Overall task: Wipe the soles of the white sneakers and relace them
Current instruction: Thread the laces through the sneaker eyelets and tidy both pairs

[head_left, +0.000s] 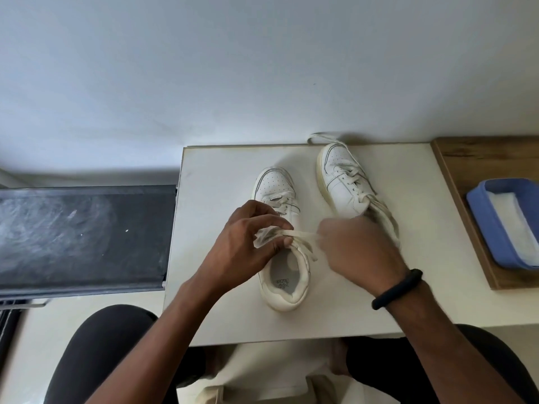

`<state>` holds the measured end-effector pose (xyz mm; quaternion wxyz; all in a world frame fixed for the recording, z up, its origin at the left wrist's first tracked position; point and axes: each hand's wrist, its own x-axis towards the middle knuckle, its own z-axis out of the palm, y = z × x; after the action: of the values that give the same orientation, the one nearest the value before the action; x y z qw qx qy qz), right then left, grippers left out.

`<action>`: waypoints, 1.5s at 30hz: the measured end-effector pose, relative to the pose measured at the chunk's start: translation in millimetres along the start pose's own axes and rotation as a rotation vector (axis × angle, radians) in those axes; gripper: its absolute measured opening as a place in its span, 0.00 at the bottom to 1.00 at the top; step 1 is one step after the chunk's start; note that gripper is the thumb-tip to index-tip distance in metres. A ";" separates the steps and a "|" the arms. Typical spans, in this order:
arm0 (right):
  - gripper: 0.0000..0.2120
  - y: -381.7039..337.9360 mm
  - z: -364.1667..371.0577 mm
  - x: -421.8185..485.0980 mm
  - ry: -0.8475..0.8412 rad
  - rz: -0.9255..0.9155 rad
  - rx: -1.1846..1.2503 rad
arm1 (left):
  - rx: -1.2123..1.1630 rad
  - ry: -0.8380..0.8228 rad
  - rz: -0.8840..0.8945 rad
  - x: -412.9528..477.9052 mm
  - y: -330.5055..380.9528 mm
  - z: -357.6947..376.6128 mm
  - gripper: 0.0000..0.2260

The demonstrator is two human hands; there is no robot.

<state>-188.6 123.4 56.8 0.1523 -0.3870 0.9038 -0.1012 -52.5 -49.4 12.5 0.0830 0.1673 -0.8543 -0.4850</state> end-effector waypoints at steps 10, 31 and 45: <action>0.08 57.6 -61.8 -11.4 -0.291 -0.042 1.833 | -0.027 -0.115 -0.019 3.5 -6.4 -10.8 0.12; 0.09 27.6 -38.6 -6.0 0.537 0.119 1.688 | 0.006 0.213 -0.049 1.7 6.1 16.7 0.04; 0.06 -22.6 13.5 -10.3 0.255 -0.239 0.198 | -0.191 0.031 -0.180 7.9 3.3 3.1 0.07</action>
<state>-162.0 114.6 53.1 0.0609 -0.4586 0.8490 -0.2552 -61.4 -48.2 13.6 0.0680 0.2422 -0.7845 -0.5669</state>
